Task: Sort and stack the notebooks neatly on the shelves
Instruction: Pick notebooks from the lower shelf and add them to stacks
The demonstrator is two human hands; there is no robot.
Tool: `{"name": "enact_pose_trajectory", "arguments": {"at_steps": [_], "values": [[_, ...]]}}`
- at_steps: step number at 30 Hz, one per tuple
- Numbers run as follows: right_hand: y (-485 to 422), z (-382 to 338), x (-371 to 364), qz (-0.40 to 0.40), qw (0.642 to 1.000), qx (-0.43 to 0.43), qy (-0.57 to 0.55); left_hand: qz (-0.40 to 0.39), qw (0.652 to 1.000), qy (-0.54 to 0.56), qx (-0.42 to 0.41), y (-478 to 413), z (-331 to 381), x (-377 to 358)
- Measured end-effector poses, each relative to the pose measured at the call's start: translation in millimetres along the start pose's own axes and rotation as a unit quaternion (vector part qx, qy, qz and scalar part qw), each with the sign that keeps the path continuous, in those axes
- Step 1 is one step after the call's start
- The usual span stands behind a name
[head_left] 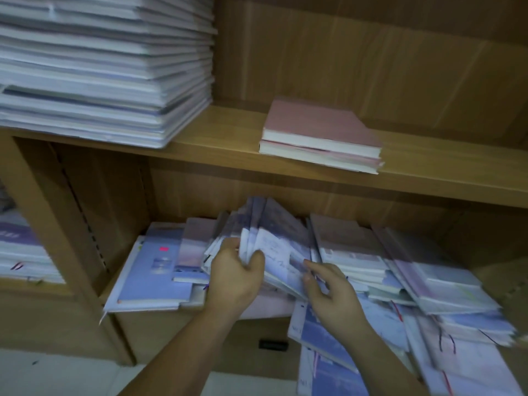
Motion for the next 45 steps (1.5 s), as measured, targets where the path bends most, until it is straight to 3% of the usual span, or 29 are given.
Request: {"name": "enact_pose_trajectory", "arguments": {"at_steps": [2, 4, 5, 8, 12, 16, 21, 24, 27, 37, 41, 45], "values": [[0, 3, -5, 0.004, 1.000, -0.005, -0.008, -0.002, 0.989, -0.146, -0.020, -6, -7, 21], [0, 5, -15, -0.025, 0.999, -0.026, -0.004, -0.007, 0.949, -0.315, -0.022, -17, -16, 34], [-1, 6, -19, -0.030, 0.999, -0.042, -0.009, -0.031, 0.946, -0.322, -0.014, -20, -20, 37], [-4, 4, -25, 0.014, 0.995, -0.078, -0.067, -0.097, 0.975, -0.197, 0.032, -23, -22, 34], [-8, -5, -30, 0.059, 0.983, -0.119, -0.130, -0.076, 0.966, -0.245, 0.027, -28, -21, 27], [-14, -16, -36, 0.038, 0.983, -0.122, -0.128, -0.157, 0.966, -0.184, 0.090, -25, -32, 20], [-18, -24, -41, 0.021, 0.986, -0.112, -0.124, -0.129, 0.973, -0.128, 0.141, -21, -42, 21], [-18, -25, -43, 0.015, 0.986, -0.110, -0.121, -0.109, 0.978, -0.033, 0.176, -18, -41, 22], [-19, -25, -42, 0.011, 0.986, -0.114, -0.119, -0.143, 0.965, 0.039, 0.218, -12, -40, 25], [0, -25, -42, -0.047, 0.950, -0.222, -0.213, -0.175, 0.946, 0.196, 0.188, 30, -9, 2], [9, -37, -41, -0.041, 0.950, -0.197, -0.240, -0.162, 0.954, 0.203, 0.148, 33, -12, 14], [25, -60, -25, -0.044, 0.932, -0.167, -0.320, -0.204, 0.934, 0.258, 0.138, 56, -8, 29]]}}
Point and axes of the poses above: each hand's wrist, its own y-axis away from the middle knuckle, its own x-axis out of the back of the hand, z = x × y, the point moved 5 cm from there along -y, towards the middle knuckle, and after that the axes turned 11 degrees about -y, right-handed, at the moved point
